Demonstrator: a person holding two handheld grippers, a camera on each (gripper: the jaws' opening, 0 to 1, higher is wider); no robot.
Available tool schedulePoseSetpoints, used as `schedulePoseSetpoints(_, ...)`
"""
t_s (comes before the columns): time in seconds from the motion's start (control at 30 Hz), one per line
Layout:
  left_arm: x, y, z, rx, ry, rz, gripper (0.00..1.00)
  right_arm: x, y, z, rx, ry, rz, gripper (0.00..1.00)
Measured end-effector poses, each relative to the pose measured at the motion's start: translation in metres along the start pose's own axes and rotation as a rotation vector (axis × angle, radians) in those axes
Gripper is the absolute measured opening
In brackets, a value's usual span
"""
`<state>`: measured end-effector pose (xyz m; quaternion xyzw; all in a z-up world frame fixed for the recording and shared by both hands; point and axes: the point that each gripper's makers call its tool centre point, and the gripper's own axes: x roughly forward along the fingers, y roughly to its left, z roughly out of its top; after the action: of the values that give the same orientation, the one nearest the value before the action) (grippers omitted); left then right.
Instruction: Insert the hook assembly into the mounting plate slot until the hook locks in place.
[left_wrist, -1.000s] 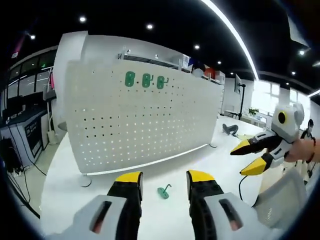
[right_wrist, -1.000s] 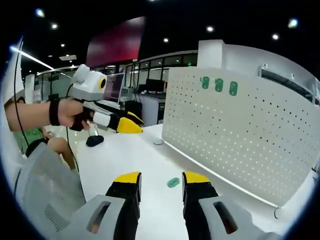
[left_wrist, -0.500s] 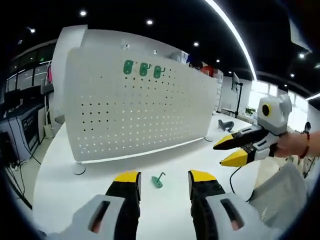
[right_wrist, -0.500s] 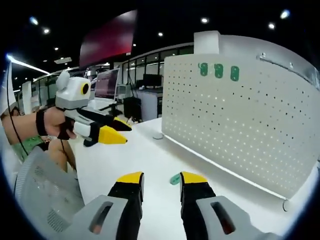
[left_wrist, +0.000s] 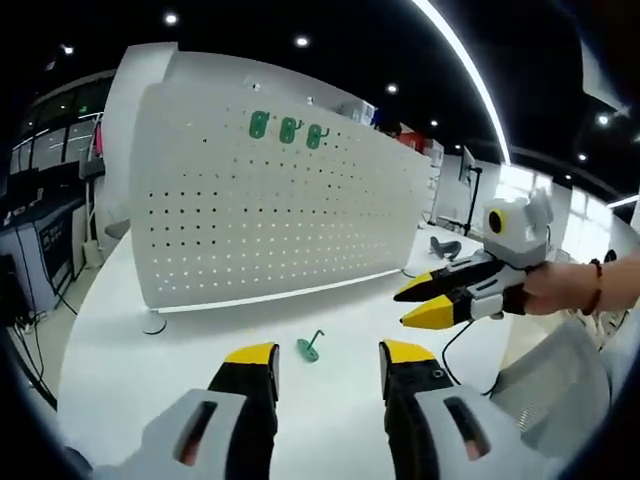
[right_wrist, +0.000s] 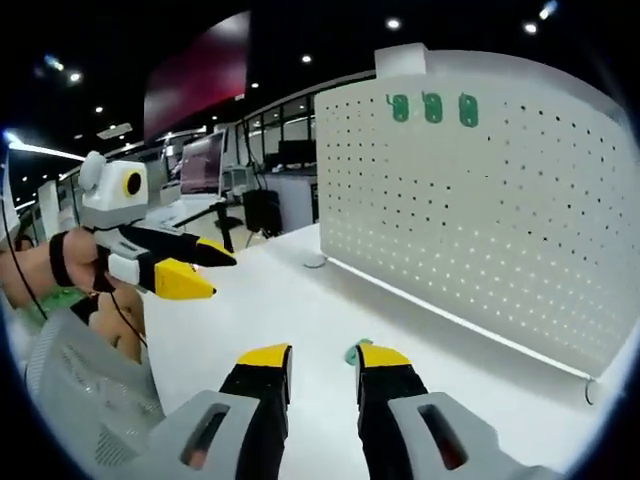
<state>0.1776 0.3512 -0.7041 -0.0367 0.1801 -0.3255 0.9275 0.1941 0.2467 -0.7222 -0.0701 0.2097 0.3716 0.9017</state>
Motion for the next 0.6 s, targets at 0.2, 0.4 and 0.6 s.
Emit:
schedulePoseSetpoints(0.2,0.001,-0.005,-0.001,-0.033,-0.009,-0.027,0.41,0.008,0.001,-0.006,0.031,0.023,0.010,0.24)
schedulePoseSetpoints(0.4,0.002,-0.002,0.000,-0.022,-0.011,-0.024,0.41,0.017,-0.007,-0.007,0.049,0.041,-0.007,0.23)
schedulePoseSetpoints(0.6,0.004,-0.004,0.002,-0.017,-0.012,-0.034,0.40,0.025,-0.014,-0.007,0.058,0.063,-0.014,0.22)
